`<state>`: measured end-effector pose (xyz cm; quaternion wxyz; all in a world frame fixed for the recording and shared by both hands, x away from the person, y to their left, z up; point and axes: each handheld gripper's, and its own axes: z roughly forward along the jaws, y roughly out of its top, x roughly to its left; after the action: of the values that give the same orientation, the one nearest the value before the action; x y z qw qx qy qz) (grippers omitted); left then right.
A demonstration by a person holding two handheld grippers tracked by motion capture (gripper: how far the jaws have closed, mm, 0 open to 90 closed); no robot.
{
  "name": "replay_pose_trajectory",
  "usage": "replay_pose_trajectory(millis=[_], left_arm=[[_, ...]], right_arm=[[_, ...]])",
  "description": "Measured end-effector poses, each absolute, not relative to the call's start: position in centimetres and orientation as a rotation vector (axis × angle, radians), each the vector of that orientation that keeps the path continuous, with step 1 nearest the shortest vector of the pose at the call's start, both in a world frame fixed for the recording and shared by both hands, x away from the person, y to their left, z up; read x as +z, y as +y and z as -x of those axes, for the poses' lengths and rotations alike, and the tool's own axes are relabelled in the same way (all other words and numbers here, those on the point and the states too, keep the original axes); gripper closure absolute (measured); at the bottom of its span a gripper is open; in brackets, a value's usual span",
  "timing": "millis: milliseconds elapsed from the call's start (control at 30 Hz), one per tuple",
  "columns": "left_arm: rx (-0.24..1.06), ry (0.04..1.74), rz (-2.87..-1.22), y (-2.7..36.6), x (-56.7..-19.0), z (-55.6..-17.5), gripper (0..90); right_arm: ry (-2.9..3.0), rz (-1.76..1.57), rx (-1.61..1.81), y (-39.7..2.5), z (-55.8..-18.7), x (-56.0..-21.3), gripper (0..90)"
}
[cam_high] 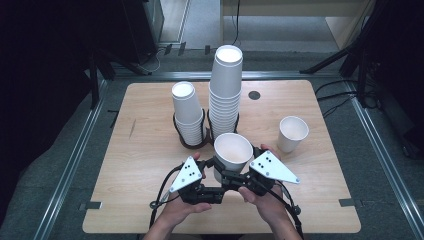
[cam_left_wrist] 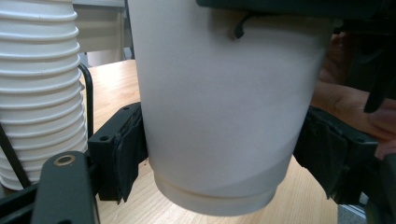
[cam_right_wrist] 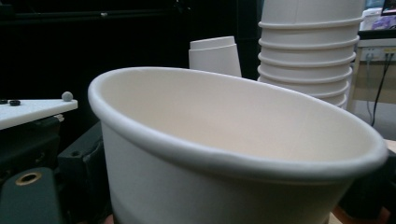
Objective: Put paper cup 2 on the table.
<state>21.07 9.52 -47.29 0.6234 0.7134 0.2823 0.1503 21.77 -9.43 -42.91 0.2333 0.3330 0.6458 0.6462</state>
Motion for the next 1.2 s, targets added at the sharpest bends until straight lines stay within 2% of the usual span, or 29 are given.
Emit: replay_pose_trajectory(millis=[700, 833, 1033, 1200], left_arm=[[0.376, 0.633, -1.664, 9.6, -47.4, -21.0, 25.1], [0.383, 0.631, -1.658, 9.6, -47.5, -21.0, 25.4], [0.428, 0.625, -1.678, 9.4, -47.8, -20.9, 25.4], [0.439, 0.616, -1.667, 9.5, -48.0, -20.8, 24.6]], right_arm=[[1.823, -0.903, 1.772, -9.5, -21.9, -42.8, 7.2], [1.84, -0.937, 1.804, -9.6, -22.0, -42.4, 0.0], [1.82, -0.945, 1.789, -9.7, -22.0, -41.3, 0.0], [1.83, -0.946, 1.744, -9.6, -21.8, -41.4, 4.6]])
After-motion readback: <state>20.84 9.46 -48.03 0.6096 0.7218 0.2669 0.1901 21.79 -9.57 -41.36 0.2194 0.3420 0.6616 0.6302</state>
